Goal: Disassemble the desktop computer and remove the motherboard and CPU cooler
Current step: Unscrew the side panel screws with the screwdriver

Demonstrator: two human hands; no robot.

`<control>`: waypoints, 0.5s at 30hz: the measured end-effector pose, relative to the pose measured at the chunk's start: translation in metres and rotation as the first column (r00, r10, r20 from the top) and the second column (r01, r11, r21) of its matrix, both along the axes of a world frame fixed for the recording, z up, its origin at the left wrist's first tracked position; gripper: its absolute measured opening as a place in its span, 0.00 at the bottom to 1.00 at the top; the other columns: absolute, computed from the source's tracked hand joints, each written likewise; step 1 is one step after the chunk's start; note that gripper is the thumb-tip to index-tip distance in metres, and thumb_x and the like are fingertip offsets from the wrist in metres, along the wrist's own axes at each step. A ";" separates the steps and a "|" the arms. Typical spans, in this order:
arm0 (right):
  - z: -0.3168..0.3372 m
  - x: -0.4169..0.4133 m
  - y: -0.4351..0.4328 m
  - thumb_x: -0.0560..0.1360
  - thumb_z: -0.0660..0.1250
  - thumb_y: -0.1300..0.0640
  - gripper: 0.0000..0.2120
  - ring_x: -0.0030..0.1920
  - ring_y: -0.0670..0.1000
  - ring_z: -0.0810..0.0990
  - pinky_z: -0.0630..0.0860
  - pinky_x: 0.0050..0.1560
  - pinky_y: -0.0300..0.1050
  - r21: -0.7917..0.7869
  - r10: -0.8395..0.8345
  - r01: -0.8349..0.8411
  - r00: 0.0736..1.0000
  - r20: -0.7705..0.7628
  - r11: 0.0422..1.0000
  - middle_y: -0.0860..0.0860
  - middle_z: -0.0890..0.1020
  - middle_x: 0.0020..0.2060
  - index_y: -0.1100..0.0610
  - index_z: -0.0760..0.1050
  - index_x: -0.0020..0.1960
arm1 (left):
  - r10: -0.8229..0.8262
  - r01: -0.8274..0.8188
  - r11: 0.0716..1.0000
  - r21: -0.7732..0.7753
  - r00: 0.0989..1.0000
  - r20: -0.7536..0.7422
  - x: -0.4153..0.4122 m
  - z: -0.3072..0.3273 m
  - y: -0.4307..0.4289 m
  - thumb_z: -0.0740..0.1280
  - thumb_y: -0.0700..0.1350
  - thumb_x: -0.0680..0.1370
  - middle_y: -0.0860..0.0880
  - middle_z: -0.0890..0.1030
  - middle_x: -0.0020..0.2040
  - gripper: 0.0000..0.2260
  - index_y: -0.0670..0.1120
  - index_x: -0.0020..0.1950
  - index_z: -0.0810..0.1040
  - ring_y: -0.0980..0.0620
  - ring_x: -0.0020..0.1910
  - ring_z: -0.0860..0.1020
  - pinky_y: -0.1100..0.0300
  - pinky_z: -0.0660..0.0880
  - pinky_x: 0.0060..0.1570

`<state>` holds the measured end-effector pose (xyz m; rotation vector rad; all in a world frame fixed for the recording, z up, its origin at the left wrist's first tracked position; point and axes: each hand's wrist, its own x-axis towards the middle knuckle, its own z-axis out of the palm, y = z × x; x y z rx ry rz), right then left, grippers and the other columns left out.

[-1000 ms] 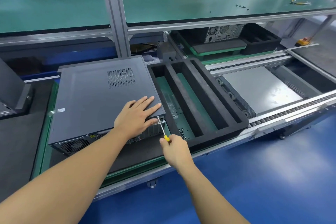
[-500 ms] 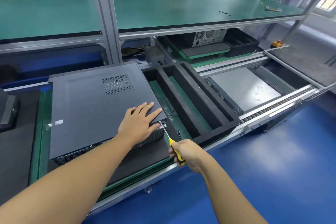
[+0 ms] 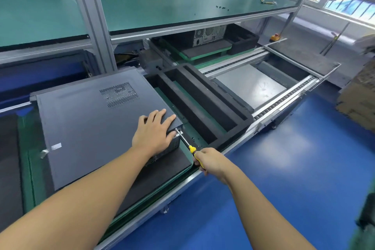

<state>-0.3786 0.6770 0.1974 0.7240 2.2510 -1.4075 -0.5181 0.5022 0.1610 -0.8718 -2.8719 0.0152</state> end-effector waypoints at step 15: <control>0.008 0.000 -0.014 0.80 0.56 0.50 0.15 0.35 0.52 0.65 0.62 0.34 0.44 -0.023 -0.170 0.170 0.985 0.022 0.985 0.50 0.74 0.36 0.57 0.75 0.43 | -0.041 0.042 0.999 0.035 0.999 -0.023 0.002 -0.004 0.003 0.49 0.63 0.81 0.51 0.60 0.80 0.29 0.53 0.80 0.58 0.47 0.79 0.56 0.48 0.60 0.72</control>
